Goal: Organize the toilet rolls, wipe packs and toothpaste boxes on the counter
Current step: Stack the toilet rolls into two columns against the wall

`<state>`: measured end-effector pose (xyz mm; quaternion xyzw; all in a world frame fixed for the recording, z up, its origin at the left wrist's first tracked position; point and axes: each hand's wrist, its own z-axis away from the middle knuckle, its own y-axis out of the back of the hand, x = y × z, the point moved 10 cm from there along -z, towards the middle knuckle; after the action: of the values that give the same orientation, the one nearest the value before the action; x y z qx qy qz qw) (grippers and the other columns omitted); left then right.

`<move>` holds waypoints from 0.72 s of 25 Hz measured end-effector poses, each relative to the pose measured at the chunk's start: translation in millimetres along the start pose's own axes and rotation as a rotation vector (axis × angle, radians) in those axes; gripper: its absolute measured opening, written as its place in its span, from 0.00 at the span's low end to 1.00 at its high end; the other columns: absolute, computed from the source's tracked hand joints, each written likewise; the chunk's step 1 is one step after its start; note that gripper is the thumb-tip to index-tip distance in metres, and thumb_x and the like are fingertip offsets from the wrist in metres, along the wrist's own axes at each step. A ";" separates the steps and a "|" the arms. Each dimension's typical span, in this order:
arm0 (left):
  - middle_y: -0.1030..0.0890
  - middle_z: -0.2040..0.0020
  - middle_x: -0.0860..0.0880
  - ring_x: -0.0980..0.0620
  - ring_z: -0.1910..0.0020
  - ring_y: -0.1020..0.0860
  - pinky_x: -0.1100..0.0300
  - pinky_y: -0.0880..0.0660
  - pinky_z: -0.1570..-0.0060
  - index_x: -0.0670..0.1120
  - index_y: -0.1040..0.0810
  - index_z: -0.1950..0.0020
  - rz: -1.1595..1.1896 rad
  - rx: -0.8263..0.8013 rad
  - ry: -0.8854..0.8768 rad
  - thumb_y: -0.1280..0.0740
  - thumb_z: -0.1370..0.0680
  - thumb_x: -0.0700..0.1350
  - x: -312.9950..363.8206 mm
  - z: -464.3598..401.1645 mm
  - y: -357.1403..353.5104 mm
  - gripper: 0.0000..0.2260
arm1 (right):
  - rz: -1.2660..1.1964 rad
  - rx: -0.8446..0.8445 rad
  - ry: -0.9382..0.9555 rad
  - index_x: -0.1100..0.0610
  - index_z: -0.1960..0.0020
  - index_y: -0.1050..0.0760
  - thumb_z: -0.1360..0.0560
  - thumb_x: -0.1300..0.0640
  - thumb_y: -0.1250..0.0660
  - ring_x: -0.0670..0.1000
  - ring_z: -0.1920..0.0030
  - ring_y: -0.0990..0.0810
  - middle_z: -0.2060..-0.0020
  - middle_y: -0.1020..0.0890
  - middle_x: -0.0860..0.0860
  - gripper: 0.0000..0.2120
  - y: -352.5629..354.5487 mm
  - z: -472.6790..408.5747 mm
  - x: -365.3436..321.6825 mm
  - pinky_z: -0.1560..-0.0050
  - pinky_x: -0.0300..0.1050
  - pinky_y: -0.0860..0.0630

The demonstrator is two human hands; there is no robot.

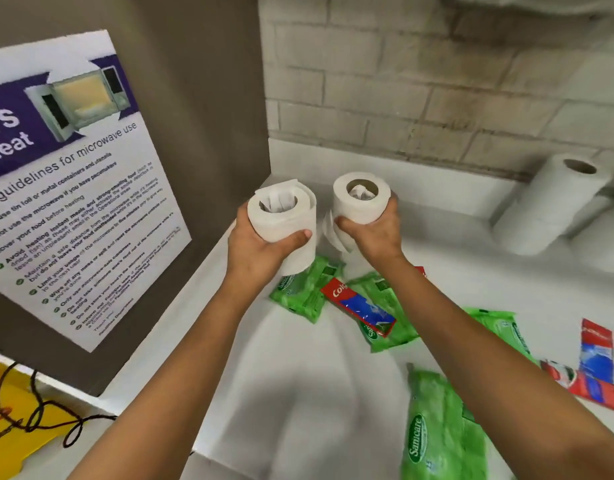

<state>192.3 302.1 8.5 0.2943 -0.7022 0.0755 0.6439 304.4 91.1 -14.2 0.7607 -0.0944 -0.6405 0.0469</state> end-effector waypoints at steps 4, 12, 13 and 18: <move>0.23 0.42 0.55 0.56 0.44 0.24 0.73 0.30 0.54 0.48 0.30 0.35 0.027 -0.098 -0.046 0.21 0.41 0.49 29.2 4.3 -61.2 0.36 | 0.018 0.114 0.003 0.58 0.33 0.38 0.39 0.64 0.22 0.47 0.45 0.26 0.44 0.26 0.50 0.40 82.5 6.0 3.5 0.44 0.36 0.31; 0.25 0.44 0.52 0.54 0.46 0.25 0.63 0.30 0.48 0.44 0.33 0.35 0.086 -0.248 -0.095 0.21 0.38 0.44 105.9 46.3 -220.9 0.35 | 0.066 0.396 0.045 0.58 0.35 0.36 0.39 0.63 0.22 0.47 0.45 0.25 0.46 0.25 0.48 0.37 280.4 -3.3 -3.8 0.47 0.32 0.28; 0.25 0.44 0.52 0.53 0.45 0.25 0.62 0.29 0.47 0.44 0.32 0.35 0.093 -0.264 -0.096 0.20 0.38 0.45 113.6 49.5 -239.3 0.35 | 0.072 0.417 0.063 0.58 0.35 0.35 0.39 0.63 0.22 0.47 0.46 0.25 0.47 0.26 0.47 0.37 301.8 -7.1 -4.5 0.50 0.26 0.28; 0.23 0.45 0.52 0.53 0.46 0.23 0.60 0.26 0.48 0.47 0.31 0.36 0.133 -0.313 -0.106 0.22 0.42 0.52 153.0 53.4 -322.3 0.38 | 0.135 0.491 0.152 0.49 0.44 0.32 0.40 0.62 0.22 0.40 0.53 0.24 0.52 0.24 0.41 0.29 397.4 -33.1 -16.4 0.53 0.20 0.30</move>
<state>311.4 -35.0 57.1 0.1467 -0.7562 -0.0078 0.6377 301.1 -295.7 83.9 0.7872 -0.2936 -0.5348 -0.0895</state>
